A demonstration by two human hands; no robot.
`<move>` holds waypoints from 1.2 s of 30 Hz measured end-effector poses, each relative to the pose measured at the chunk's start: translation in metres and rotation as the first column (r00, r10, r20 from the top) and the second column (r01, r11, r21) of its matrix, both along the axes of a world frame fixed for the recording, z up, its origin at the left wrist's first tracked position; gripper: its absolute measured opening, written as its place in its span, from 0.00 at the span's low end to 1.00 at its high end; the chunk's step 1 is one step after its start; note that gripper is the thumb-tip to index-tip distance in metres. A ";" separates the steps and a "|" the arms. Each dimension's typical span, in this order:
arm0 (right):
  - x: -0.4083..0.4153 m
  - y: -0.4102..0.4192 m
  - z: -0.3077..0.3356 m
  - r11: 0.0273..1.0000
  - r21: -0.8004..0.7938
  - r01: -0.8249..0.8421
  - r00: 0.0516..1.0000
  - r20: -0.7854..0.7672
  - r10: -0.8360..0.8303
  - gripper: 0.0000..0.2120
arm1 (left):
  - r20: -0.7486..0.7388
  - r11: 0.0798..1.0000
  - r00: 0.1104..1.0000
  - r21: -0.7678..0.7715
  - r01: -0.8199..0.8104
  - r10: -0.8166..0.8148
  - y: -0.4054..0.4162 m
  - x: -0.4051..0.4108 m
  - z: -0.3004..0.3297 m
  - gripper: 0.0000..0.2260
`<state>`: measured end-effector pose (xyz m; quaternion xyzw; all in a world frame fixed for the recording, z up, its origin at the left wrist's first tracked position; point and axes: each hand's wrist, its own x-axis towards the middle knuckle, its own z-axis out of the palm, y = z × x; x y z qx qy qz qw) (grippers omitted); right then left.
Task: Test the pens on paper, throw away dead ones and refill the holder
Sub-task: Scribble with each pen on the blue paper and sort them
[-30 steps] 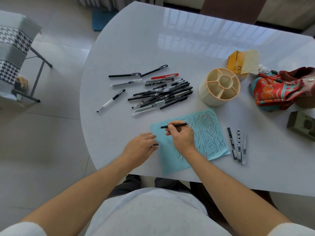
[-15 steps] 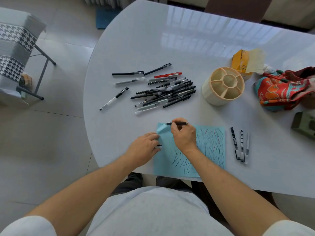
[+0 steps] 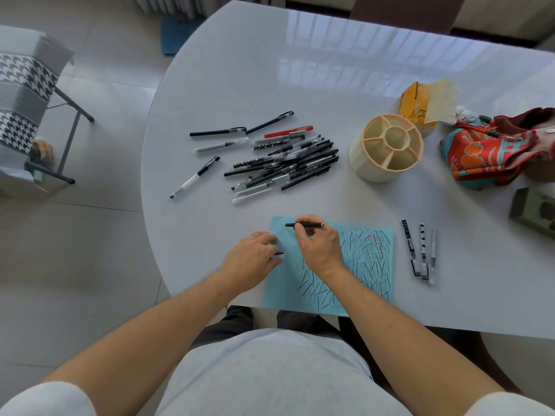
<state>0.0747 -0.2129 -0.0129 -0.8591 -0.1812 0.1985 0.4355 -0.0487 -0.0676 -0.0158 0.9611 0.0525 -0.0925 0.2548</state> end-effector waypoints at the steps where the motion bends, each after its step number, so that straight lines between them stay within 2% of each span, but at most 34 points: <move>1: 0.004 -0.001 0.001 1.000 -0.009 0.027 1.000 0.017 -0.026 0.03 | -0.005 1.000 1.000 0.000 -0.002 0.002 0.000 0.000 -0.001 0.16; 4: 0.012 -0.005 0.006 0.995 0.028 0.094 0.995 -0.030 -0.093 0.04 | -0.006 1.000 1.000 -0.001 -0.016 0.016 -0.002 0.000 -0.001 0.15; 9: 0.010 -0.013 0.021 0.936 0.213 0.282 0.930 -0.298 -0.213 0.04 | -0.025 0.976 0.982 -0.114 -0.187 0.185 -0.003 0.003 0.003 0.15; 12: 0.006 -0.021 0.026 0.903 0.264 0.338 0.882 -0.424 -0.207 0.04 | -0.080 0.957 0.969 -0.155 -0.243 0.233 -0.004 0.006 0.005 0.14; 17: 0.001 -0.028 0.029 0.908 0.244 0.341 0.863 -0.465 -0.200 0.04 | -0.161 0.938 0.956 -0.207 -0.277 0.247 -0.012 0.014 0.015 0.12; 27: 0.008 -0.044 0.036 0.903 0.263 0.341 0.832 -0.531 -0.160 0.05 | -0.215 0.926 0.951 -0.261 -0.274 0.221 -0.025 0.025 0.026 0.10; 30: 0.007 -0.046 0.036 0.919 0.256 0.299 0.837 -0.533 -0.123 0.05 | -0.218 0.927 0.960 -0.293 -0.235 0.175 -0.028 0.031 0.033 0.08; 36: -0.001 -0.051 0.032 0.947 0.227 0.228 0.821 -0.568 -0.062 0.08 | -0.180 0.961 0.980 -0.246 -0.128 0.085 -0.037 0.042 0.041 0.10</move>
